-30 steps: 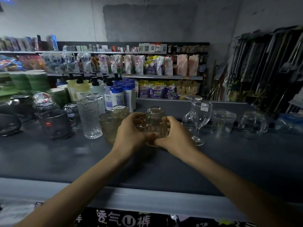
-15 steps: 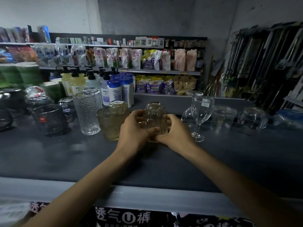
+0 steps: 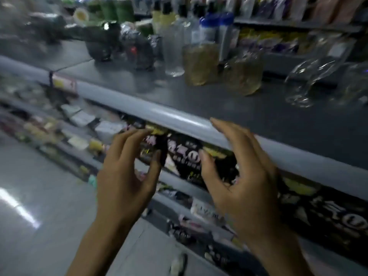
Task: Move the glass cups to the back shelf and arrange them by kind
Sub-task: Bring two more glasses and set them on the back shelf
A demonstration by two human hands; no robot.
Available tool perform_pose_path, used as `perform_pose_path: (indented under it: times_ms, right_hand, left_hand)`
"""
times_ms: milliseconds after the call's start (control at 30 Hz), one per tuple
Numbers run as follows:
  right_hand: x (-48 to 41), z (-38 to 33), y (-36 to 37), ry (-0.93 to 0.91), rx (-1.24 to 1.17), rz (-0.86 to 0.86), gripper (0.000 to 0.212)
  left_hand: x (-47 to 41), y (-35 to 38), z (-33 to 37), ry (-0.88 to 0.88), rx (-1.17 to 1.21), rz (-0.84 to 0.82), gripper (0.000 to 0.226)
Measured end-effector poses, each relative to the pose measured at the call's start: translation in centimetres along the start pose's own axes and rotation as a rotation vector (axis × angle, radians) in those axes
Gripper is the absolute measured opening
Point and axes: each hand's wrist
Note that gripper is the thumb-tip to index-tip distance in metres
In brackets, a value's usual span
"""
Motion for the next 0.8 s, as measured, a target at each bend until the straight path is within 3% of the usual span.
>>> perform_pose_path:
  times_ms: [100,200,333,533,800]
  right_hand:
    - [7.2,1.0,5.0,0.087,0.042,-0.289,0.052]
    - [13.3,2.4,10.2,0.224,0.145,-0.636,0.075]
    - [18.9,2.7,15.5,0.180,0.229,-1.075,0.093]
    - [23.3,-0.9,21.4,0.059,0.230,-1.180,0.093]
    - [27.0,-10.3,31.8,-0.089,0.167,-1.182,0.081]
  left_hand:
    - [9.9,-2.1,-4.1,-0.212,-0.226,-0.116,0.046]
    - [19.4,-4.1,-7.9,-0.421,-0.368,-0.276,0.050]
    - [28.8,-7.3,-10.7,-0.643,-0.450,-0.388,0.051]
    - [35.4,-11.9,-13.2,-0.899,-0.514,-0.365,0.053]
    - [39.0,-21.2,-21.1,-0.999,-0.566,-0.312,0.052]
Point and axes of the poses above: each hand's wrist, its own x-axis away from the middle knuckle, its own y-axis out of the palm, z = x × y, and after that the axes turned 4 degrees about y, right-handed
